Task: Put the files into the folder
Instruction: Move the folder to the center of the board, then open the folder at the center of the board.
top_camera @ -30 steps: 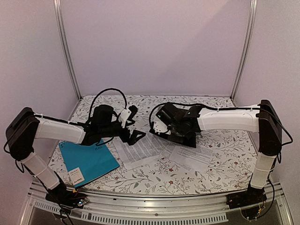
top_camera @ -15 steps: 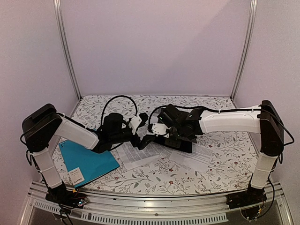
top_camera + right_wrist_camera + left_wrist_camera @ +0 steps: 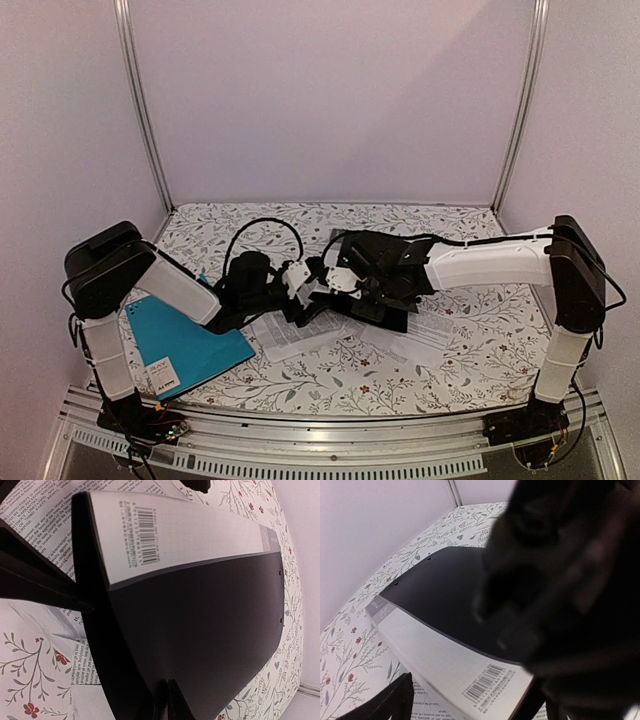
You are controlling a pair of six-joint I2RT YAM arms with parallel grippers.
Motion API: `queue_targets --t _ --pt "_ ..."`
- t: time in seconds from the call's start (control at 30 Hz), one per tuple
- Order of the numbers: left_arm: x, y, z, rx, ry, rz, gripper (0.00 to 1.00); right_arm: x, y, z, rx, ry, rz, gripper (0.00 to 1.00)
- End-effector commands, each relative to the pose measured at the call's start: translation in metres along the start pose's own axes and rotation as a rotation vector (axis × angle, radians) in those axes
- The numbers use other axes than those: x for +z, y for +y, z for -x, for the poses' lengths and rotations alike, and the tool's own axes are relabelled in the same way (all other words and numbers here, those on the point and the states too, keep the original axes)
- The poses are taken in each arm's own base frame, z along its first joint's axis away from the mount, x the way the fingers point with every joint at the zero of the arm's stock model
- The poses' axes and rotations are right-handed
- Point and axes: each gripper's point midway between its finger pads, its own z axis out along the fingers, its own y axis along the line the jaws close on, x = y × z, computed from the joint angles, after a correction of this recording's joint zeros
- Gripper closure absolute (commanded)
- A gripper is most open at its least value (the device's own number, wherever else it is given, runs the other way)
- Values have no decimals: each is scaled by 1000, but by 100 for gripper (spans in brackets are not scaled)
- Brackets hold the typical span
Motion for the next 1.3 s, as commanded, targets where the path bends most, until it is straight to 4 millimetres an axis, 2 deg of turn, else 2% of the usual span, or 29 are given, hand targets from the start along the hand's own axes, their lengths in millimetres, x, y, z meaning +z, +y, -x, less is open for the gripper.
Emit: queue_targets --t 0.0,0.17,0.4,0.6,0.97,1.07,1.17,1.27 --pt "7 -7 11 45 -37 -10 13 -11 8 13 67 -80 51 95" --pt "10 -8 16 57 -34 4 17 -11 11 11 63 -83 68 95" --pt "17 -6 19 58 -22 60 31 -14 14 12 59 -105 85 96" --pt "23 -21 14 87 -4 23 44 -20 15 14 46 -124 102 96" --pt "26 -35 6 127 34 -4 88 -24 10 16 60 -147 111 93" --pt "25 -34 5 117 38 1 96 -25 6 16 67 -147 98 88" --pt "22 -33 5 98 34 15 100 -28 -3 16 91 -143 61 77" --pt "20 -29 7 70 26 41 100 -33 -15 17 133 -137 7 55"
